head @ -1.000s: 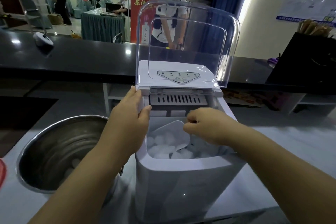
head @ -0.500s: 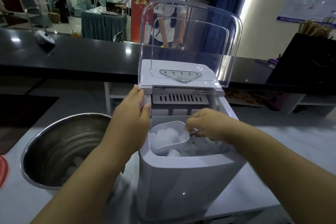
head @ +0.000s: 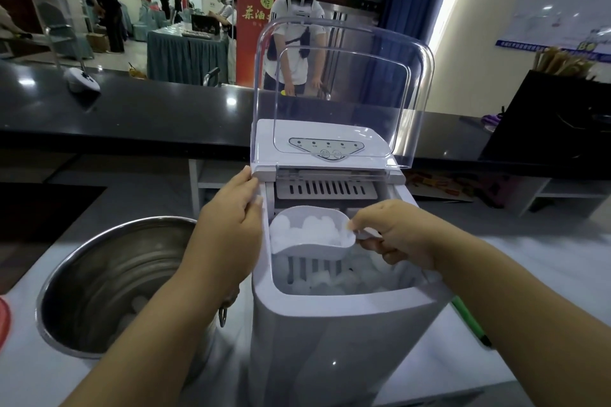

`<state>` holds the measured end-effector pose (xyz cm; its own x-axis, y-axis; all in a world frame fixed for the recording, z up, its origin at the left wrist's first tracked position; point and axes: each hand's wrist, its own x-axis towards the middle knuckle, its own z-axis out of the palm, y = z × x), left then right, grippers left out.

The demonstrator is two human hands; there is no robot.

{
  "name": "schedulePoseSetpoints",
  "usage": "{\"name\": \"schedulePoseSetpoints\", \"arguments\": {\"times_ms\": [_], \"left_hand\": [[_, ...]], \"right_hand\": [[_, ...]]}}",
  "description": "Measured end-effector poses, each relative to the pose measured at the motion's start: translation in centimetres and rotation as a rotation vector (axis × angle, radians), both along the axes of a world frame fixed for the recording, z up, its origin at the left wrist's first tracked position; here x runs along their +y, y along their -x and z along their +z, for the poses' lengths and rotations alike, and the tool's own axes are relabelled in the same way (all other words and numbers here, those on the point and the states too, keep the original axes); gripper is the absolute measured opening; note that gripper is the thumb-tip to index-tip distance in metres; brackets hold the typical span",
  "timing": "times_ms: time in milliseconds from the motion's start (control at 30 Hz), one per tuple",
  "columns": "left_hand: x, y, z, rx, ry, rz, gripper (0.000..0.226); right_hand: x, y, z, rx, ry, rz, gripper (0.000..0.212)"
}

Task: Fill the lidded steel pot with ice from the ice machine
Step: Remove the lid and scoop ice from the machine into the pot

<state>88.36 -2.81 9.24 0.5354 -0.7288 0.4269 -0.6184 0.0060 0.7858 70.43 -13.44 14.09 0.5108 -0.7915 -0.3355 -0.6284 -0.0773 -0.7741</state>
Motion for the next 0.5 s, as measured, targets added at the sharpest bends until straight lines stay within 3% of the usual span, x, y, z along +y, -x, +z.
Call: {"name": "schedulePoseSetpoints", "arguments": {"times_ms": [300,500], "left_hand": [[2.7,-2.5,0.4,-0.01,0.008,-0.046,0.029],[5.0,-5.2,-0.1,0.006,0.061,0.067,0.021]], "right_hand": [[0.5,-0.2,1.7,-0.094,0.038,-0.025,0.026],[1.4,-2.3,3.7,-0.202,0.005,-0.014,0.025]]}}
